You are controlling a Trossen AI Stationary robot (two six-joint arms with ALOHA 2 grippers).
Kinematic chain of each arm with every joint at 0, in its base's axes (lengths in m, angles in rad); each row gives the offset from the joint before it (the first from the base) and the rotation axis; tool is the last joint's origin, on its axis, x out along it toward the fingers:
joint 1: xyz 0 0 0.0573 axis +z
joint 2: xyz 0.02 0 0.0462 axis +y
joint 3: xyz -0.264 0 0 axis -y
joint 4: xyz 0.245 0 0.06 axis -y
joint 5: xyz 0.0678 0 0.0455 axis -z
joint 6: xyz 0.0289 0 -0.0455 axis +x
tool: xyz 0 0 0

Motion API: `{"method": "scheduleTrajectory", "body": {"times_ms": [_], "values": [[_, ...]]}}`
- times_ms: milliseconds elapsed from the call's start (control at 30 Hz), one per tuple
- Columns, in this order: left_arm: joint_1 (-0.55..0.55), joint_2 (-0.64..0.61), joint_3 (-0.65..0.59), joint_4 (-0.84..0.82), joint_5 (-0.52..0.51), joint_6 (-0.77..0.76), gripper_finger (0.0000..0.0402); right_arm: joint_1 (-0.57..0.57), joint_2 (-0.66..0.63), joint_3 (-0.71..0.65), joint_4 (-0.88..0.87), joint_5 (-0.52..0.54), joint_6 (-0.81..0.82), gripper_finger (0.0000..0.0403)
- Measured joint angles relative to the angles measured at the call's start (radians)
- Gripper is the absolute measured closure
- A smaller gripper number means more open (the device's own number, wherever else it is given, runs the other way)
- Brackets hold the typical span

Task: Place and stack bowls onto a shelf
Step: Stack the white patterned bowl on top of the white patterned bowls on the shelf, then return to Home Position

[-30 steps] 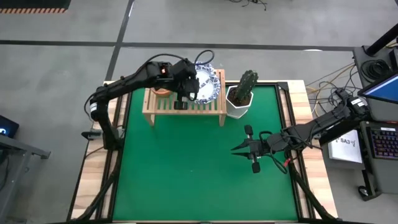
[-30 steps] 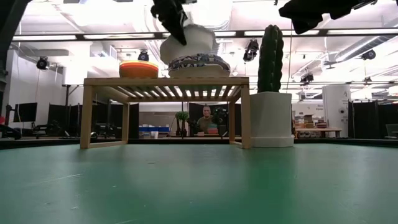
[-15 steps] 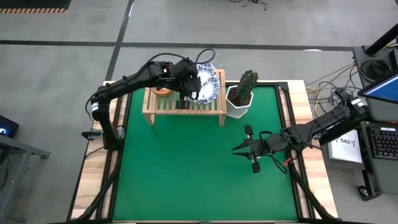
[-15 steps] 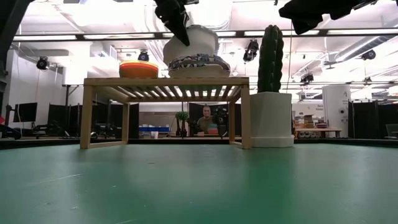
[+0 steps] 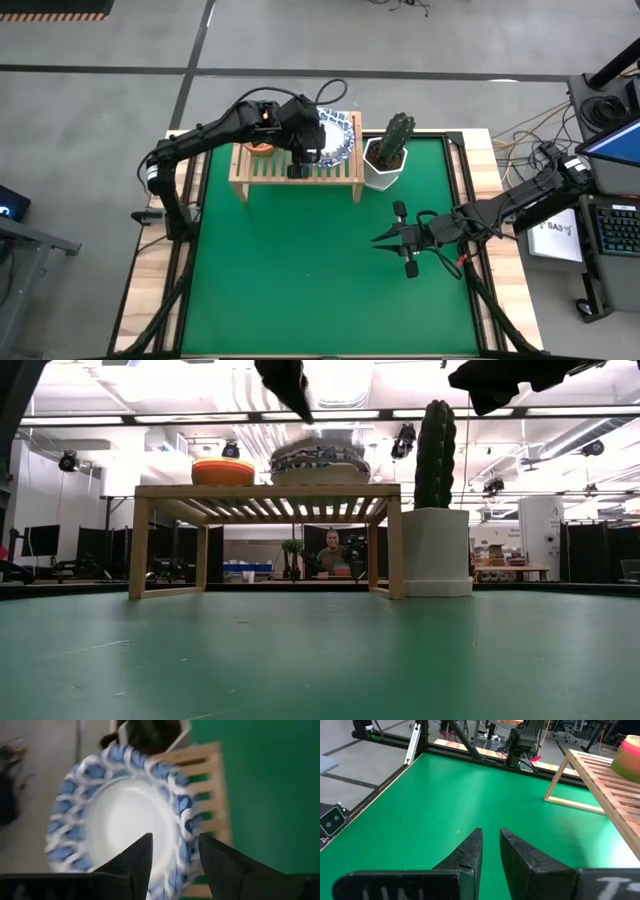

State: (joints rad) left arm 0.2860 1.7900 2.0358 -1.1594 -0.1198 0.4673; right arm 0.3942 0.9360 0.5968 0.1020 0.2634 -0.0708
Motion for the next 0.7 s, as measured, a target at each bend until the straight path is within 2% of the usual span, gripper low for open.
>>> {"method": "scheduleTrajectory", "body": {"times_ms": [100, 233, 367, 600, 700], "values": [[-0.023, -0.005, 0.019, 0.0, 0.06, -0.029, 0.0256, 0.0, 0.0, 0.0, 0.0, 0.0, 0.0, 0.0346], [-0.049, -0.008, 0.045, -0.007, 0.059, -0.066, 0.0255, 0.0, 0.0, 0.0, 0.0, 0.0, 0.0, 0.0346], [-0.054, -0.008, 0.021, 0.004, 0.059, -0.083, 0.026, 0.0, 0.0, 0.0, 0.0, 0.0, 0.0, 0.0346], [-0.048, -0.009, -0.089, 0.02, 0.054, -0.098, 0.031, 0.0, 0.0, -0.005, 0.0, 0.0, 0.0, 0.0346], [-0.08, -0.035, -0.118, 0.064, 0.055, -0.13, 0.0334, 0.0, 0.0, -0.014, 0.017, 0.0, -0.019, 0.0346]]}}
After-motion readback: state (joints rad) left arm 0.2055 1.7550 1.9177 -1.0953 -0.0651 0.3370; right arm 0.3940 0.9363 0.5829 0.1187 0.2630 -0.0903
